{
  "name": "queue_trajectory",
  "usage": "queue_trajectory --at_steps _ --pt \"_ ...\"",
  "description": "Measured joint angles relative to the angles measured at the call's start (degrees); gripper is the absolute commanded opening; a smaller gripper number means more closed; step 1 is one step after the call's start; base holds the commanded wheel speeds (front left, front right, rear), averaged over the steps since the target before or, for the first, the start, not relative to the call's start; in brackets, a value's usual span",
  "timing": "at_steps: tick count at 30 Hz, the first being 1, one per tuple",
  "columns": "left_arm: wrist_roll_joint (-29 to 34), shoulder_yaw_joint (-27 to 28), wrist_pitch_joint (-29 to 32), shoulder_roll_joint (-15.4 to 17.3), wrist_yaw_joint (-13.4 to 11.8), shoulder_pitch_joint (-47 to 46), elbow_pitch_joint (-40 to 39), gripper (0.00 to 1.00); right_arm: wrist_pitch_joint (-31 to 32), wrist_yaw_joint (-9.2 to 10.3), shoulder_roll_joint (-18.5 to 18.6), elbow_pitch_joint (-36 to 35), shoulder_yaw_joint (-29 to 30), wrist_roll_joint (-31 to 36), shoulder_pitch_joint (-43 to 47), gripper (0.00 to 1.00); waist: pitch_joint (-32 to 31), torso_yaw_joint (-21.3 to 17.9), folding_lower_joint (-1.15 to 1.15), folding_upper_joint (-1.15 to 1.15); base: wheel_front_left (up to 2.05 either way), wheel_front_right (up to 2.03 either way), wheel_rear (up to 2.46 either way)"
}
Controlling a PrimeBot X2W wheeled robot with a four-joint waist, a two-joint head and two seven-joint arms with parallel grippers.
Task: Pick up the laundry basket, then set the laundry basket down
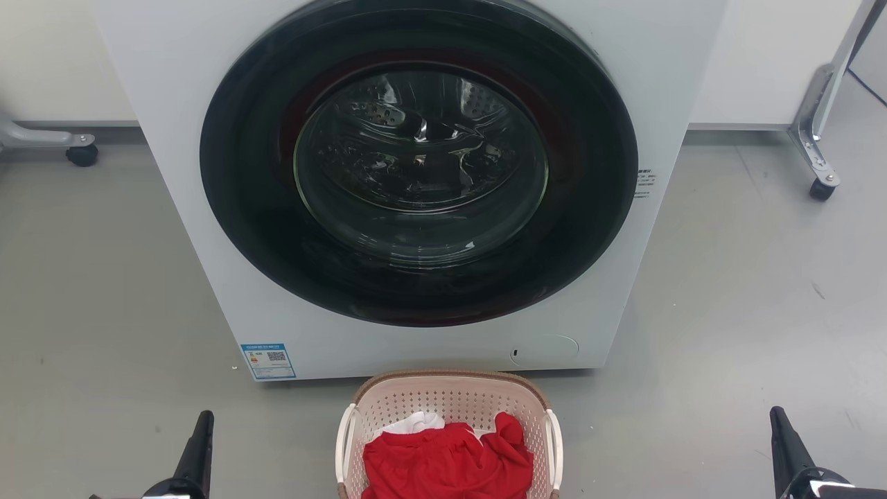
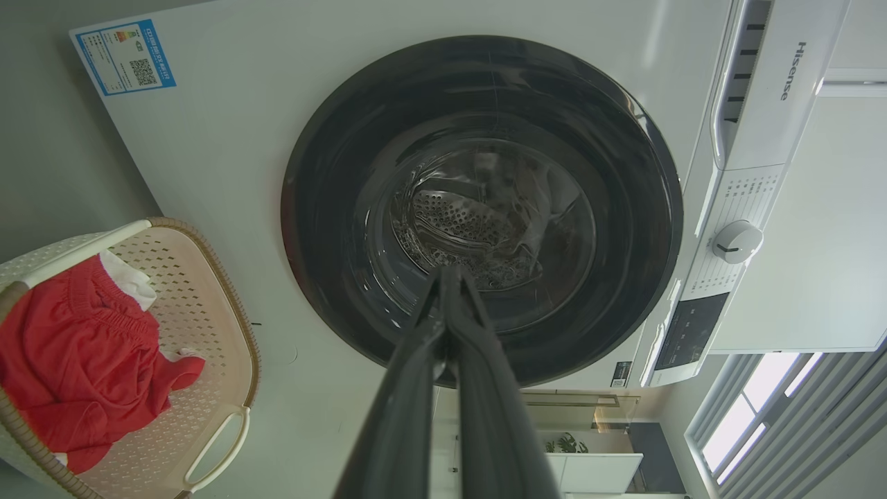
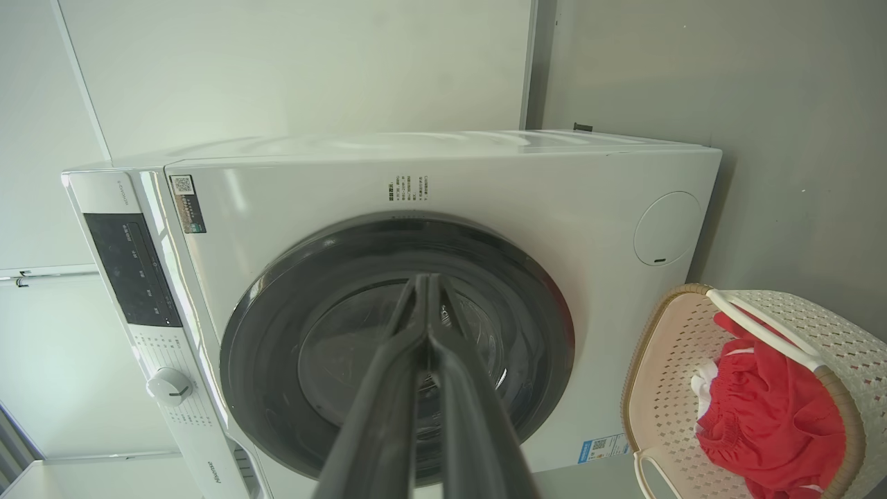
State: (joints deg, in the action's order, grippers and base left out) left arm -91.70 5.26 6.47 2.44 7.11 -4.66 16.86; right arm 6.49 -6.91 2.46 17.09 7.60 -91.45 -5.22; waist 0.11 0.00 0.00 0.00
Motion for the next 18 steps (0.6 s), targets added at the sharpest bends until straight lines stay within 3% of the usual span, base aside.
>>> queue_trajectory --at_steps 18 --pt "0.0 0.0 0.0 0.0 0.0 0.0 0.0 0.00 0.0 0.00 0.0 0.0 0.0 0.0 0.0 0.00 0.0 0.0 0.00 0.00 0.00 0.00 0.00"
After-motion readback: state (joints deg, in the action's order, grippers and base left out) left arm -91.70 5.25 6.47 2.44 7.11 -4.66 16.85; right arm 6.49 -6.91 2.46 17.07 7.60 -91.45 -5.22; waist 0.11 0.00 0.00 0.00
